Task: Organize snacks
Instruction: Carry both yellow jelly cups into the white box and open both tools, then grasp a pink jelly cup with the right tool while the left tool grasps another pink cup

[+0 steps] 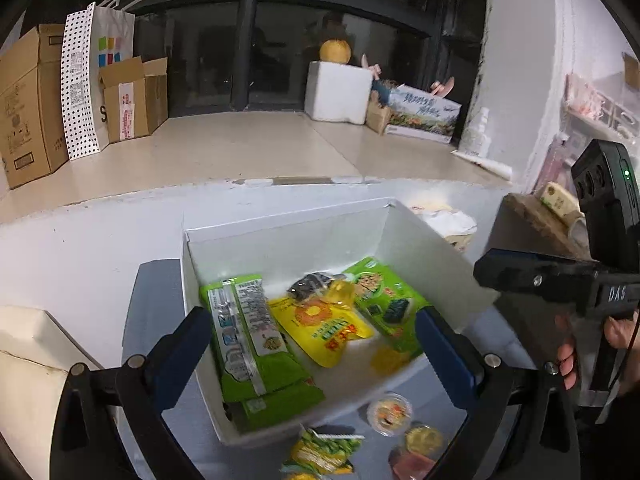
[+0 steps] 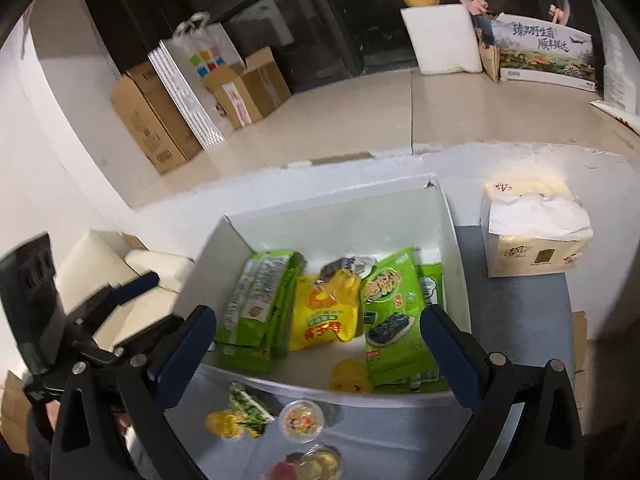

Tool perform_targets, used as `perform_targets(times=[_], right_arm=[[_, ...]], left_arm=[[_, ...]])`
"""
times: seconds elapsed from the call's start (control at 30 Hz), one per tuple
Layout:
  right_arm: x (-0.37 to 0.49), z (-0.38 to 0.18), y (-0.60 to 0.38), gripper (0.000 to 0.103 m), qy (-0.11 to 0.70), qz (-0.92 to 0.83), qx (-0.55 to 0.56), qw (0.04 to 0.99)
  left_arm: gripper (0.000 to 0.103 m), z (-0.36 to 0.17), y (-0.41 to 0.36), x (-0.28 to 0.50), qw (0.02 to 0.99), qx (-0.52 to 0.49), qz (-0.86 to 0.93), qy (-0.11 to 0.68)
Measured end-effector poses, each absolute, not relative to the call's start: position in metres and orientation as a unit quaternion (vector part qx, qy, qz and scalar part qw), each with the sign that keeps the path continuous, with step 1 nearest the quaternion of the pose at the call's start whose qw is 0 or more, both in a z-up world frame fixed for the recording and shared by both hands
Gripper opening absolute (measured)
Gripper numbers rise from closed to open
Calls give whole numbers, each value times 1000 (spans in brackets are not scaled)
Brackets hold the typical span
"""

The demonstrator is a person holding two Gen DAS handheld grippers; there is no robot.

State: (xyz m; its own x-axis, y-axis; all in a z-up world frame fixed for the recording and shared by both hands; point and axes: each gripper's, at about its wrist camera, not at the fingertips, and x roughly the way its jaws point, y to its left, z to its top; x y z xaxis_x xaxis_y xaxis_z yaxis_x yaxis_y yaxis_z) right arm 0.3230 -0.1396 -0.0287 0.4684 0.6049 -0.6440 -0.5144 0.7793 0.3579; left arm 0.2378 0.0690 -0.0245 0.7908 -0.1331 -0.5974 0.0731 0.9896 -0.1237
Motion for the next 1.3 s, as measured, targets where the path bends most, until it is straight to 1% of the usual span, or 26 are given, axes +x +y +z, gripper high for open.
perform_targets(times=[0.2,0.33,0.5,0.63,0.73,0.8,0.9,0.97,1.0,1.03,1.1,1.13,1.3], right_arm=[[279,-7,-155,103,370,352,58,858],[235,-6,-164,103,359,358,33,861],[168,-45,-181,103,359,319,-15,877],[128,-94,-187,103,394,302,-34,868],[114,-121,-185,103,413,289,-58,862],[113,-128,-182,103,422,283,-69,859],[110,-131,-175,103,413,295,-84,857],[107,-136,-164,94,409,298,-118,855],[105,-140,-160,79,411,299,-129,852],[106,-143,-155,57,417,304,-137,845],[107,-154,-150,41,428,314,-151,834],[108,-158,-150,38,434,308,-156,832],[109,-156,-164,35,434,320,-130,832]], left_arm=[[103,-23,64,192,947,-53,-55,312],[103,-34,59,151,947,-68,-67,307],[103,-63,55,105,944,-80,-65,312],[103,-84,59,88,936,-102,-61,332],[103,-93,63,87,930,-112,-52,345],[103,-97,67,86,929,-120,-45,347],[103,-104,68,87,926,-122,-43,354],[103,-110,65,89,923,-119,-48,363],[103,-113,63,90,922,-117,-49,366],[103,-115,62,90,921,-116,-52,369],[103,-122,56,93,916,-114,-60,380],[103,-125,53,95,915,-112,-64,383],[103,-132,31,105,908,-90,-93,399]])
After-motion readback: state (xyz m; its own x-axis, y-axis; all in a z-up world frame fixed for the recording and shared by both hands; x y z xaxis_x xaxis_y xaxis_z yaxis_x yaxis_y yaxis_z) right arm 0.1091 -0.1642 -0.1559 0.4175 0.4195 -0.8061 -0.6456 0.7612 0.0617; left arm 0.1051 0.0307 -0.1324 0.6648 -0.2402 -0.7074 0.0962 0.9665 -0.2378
